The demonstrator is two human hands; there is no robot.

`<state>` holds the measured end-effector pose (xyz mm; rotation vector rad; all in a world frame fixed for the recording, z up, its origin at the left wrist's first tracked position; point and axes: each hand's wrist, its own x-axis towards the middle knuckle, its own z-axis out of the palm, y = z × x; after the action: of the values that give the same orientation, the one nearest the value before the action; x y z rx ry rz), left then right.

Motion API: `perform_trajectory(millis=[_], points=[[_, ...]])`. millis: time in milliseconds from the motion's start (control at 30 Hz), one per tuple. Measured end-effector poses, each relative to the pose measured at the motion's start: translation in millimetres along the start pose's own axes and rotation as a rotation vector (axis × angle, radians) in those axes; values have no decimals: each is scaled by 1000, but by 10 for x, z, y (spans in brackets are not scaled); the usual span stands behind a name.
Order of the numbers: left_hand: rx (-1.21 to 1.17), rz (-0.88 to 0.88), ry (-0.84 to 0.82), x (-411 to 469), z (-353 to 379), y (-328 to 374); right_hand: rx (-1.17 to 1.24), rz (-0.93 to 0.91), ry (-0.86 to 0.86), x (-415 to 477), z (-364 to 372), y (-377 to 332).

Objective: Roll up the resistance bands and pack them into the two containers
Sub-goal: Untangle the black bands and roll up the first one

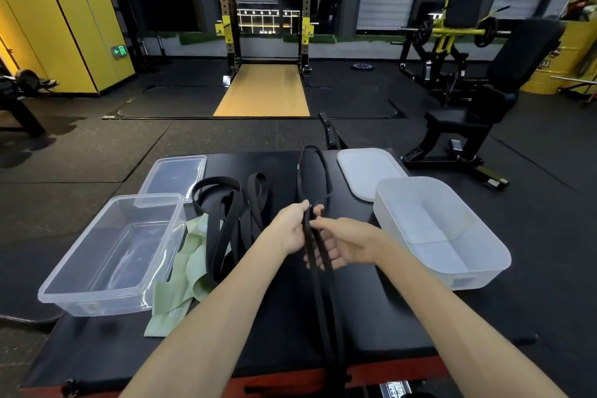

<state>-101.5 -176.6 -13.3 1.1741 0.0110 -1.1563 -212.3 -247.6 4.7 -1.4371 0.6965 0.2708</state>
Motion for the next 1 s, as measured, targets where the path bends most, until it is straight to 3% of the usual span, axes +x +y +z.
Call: perform_trajectory(millis=[167, 333, 567, 667, 767, 867, 1000], points=[[42, -11, -95, -96, -63, 62, 210, -33, 197, 185, -287, -134], [107, -28, -117, -182, -14, 93, 396, -73, 220, 410, -335, -400], [301, -66, -177, -203, 0, 57, 171, -54, 343, 748, -288, -579], [314, -92, -191, -157, -50, 21, -64, 3, 409, 866, -233, -549], [394, -139, -233, -131, -96, 5, -161, -78, 485, 990, -163, -541], [397, -127, -123, -39, -96, 24, -56, -105, 458, 1005, -146, -548], [154, 7, 86, 275, -116, 163, 29, -124, 447, 908, -181, -520]])
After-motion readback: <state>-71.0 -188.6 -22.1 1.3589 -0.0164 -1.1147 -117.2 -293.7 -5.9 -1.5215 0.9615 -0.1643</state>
